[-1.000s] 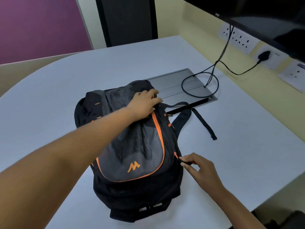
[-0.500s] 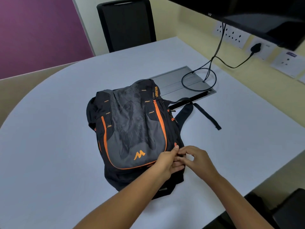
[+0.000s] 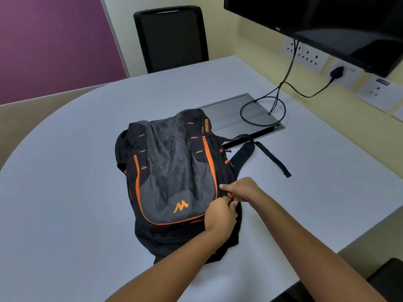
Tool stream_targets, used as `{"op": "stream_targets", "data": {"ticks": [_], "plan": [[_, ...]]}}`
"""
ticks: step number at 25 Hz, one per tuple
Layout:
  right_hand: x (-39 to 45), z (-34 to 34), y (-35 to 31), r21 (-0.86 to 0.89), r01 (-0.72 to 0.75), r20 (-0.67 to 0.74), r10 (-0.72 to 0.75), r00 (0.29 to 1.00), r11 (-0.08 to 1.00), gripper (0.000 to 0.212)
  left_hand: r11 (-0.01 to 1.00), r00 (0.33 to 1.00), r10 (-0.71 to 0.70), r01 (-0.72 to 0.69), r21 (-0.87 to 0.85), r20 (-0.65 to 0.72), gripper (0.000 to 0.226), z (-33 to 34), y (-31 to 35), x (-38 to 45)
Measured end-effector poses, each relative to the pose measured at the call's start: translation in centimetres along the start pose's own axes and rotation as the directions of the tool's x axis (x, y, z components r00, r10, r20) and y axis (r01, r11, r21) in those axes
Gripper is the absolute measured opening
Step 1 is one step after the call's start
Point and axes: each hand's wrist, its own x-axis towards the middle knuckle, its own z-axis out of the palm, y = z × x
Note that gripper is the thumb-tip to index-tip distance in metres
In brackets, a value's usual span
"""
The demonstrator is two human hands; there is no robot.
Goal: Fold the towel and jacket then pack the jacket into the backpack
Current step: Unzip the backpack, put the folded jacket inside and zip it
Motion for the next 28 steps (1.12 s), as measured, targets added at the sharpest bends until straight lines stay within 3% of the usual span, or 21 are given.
{"op": "stream_targets", "data": {"ticks": [3,6,15,20,25,28], "plan": [[0.5,0.1,0.0,0.179,-0.022,-0.027,0.028,0.999,0.984,0.015,0.992,0.996,0.063,-0.055,0.112,-0.067,0.028,-0.1,-0.9,-0.2],[0.3,-0.3,0.4,0.36,-0.063,0.015,0.062,0.998,0.931,0.021,0.99,0.997,0.055,-0.048,0.132,-0.045,0.03,-1.3,-3.2,-2.3],[0.4,-0.2,0.4,0.494,-0.132,0.088,0.102,0.991,0.859,0.017,0.966,0.998,0.061,-0.052,0.252,-0.029,0.028,-8.8,-8.6,-7.5],[1.0,-1.2,0.4,0.498,-0.154,0.078,0.133,0.988,0.854,0.02,0.931,0.997,0.072,-0.059,0.361,-0.023,0.029,-12.8,-11.7,-7.2],[1.3,-2.3,0.7,0.448,-0.072,-0.069,0.114,0.991,0.891,0.019,0.928,0.998,0.048,-0.034,0.371,-0.029,0.02,-15.5,-16.2,-7.0],[0.9,-1.5,1.1,0.26,0.05,-0.215,0.008,0.976,0.964,0.021,0.953,0.972,0.143,-0.083,0.292,-0.189,0.021,-14.4,-16.5,-6.7]]}}
